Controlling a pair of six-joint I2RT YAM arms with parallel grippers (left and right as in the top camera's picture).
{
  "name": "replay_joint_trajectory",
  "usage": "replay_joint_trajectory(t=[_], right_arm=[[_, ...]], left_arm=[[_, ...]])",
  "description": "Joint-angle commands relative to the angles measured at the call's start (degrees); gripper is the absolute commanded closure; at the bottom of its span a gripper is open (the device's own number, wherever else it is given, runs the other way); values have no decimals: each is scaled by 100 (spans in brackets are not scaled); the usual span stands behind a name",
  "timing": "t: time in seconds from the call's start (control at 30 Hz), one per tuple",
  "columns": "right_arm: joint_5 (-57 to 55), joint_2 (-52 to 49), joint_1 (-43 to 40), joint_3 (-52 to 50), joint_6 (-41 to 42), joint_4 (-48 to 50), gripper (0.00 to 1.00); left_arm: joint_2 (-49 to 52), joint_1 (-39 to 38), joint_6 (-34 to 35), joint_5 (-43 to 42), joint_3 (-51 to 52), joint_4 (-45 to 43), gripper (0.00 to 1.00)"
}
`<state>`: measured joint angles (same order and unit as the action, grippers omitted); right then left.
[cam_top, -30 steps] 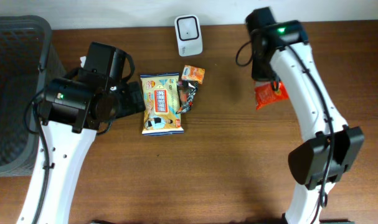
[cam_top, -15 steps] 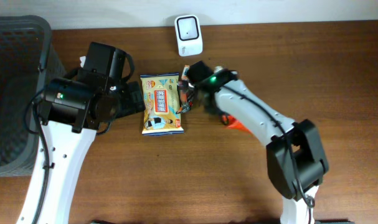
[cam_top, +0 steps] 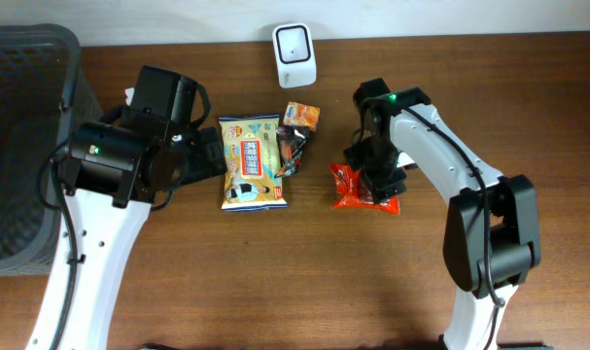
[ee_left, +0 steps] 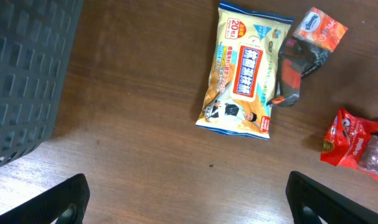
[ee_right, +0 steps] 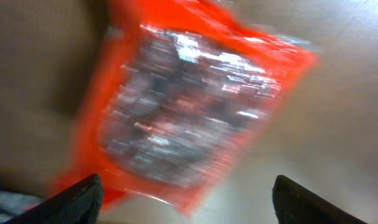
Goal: Scan the item barcode
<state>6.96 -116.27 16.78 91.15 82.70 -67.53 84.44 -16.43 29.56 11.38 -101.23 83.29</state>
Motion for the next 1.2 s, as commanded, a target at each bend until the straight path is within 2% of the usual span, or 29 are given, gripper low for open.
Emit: replay_joint_trajectory(t=[0.0,0.03,0.13,0.17,0.23,0.33,0.47,0.5,0.57,0.67,0.77,0.83,1.03,1.17], right_arm=[[-175,39,48,-835,870,988,28],[-219,39,46,-1099,870,1300,38],[-334,-120,48,-1191,850,1499,39],[-313,-197,48,-1191,612,1576,41],[-315,-197,46,-1174,238,1598,55],[-337,-197,39,-986,-909,1587,83],[-391,-197,37,-269,-2070,1064,86],[-509,-197,42,-55,-2409,903,96],[-704,-195,46,409,-3501,789,96],[-706,-195,46,734,-4623,828,96],[-446,-195,37,1191,-5222,1119,96],[221,-195,42,1392,-6140,1952,96],[791,-232,2,1770,-6122,3652,96],[942,-750,9,2728,-5471,4216,96]], left_arm=[[-37,9,-50,2,-26,-4,1],[-37,9,-50,0,-26,-4,1],[-37,9,-50,0,-26,-4,1],[-37,9,-50,2,-26,-4,1],[-35,9,-50,2,-26,-2,1],[-35,9,-50,2,-26,-4,1],[-37,9,-50,2,-26,-4,1],[-37,9,-50,2,-26,-4,1],[-37,9,-50,2,-26,-4,1],[-37,9,-50,2,-26,-4,1],[-37,9,-50,0,-26,-4,1],[-37,9,-50,0,-26,-4,1],[-37,9,-50,2,-26,-4,1],[-37,9,-50,0,-26,-4,1]])
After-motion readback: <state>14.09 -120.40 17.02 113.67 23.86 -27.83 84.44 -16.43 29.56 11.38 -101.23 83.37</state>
